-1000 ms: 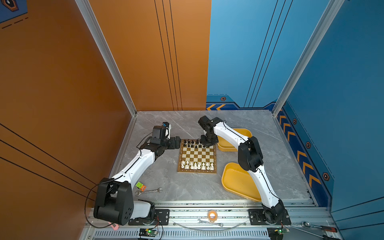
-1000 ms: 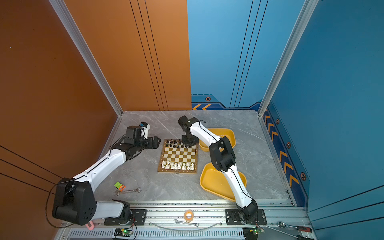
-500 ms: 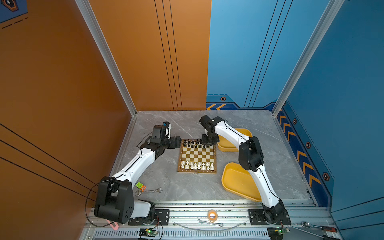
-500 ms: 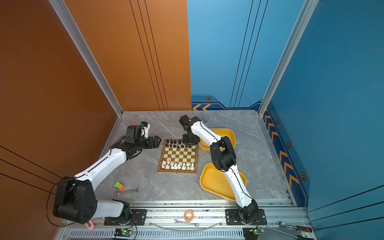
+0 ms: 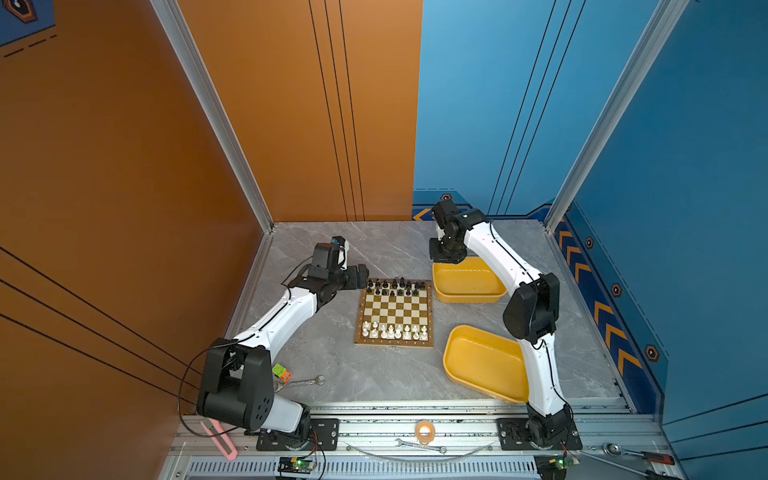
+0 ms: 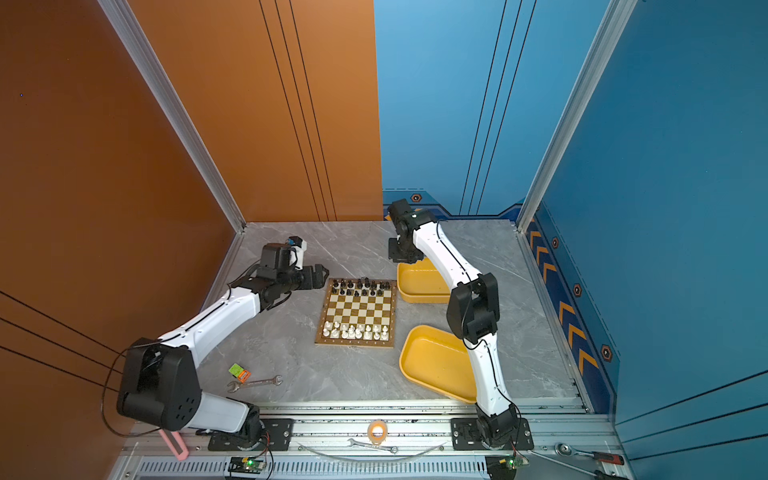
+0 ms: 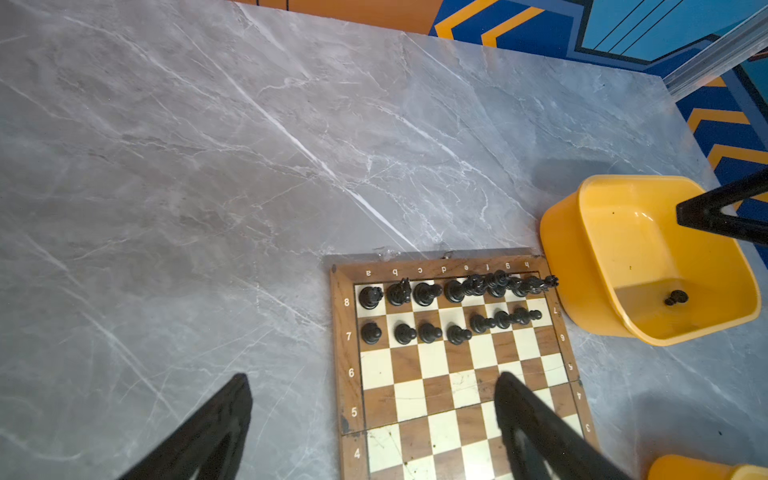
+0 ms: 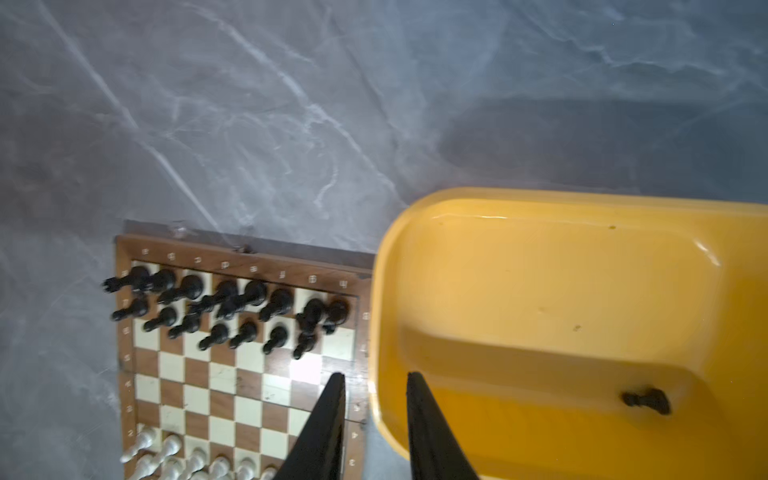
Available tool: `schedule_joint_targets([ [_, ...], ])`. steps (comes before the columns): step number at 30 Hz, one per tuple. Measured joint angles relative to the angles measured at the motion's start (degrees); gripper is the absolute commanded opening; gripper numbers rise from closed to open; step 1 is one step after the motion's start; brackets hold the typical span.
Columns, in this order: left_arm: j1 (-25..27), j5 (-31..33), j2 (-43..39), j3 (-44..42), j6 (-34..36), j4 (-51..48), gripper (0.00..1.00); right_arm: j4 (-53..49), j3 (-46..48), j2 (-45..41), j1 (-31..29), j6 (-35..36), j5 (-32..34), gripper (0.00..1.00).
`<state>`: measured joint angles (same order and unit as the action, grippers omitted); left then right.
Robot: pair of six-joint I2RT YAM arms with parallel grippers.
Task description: Set up the chess pieces on the board
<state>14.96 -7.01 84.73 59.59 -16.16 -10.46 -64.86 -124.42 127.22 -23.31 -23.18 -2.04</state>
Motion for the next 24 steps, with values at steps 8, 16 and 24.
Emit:
schedule_joint_targets([
  [8, 4.2, 1.0, 9.5, 12.3, -1.9, -2.1, 0.92, 1.3, 14.6, 0.0, 7.1, 1.3, 0.7, 0.26],
  [16, 6.6, 0.7, 21.2, 25.0, -2.8, -5.3, 0.91, 3.0, 25.7, -4.9, 8.1, 1.5, 0.5, 0.26],
  [24, 7.5, -0.6, 27.0, 31.4, -3.3, -7.3, 0.91, 3.1, 29.6, -12.1, 8.3, 1.0, -1.2, 0.27],
])
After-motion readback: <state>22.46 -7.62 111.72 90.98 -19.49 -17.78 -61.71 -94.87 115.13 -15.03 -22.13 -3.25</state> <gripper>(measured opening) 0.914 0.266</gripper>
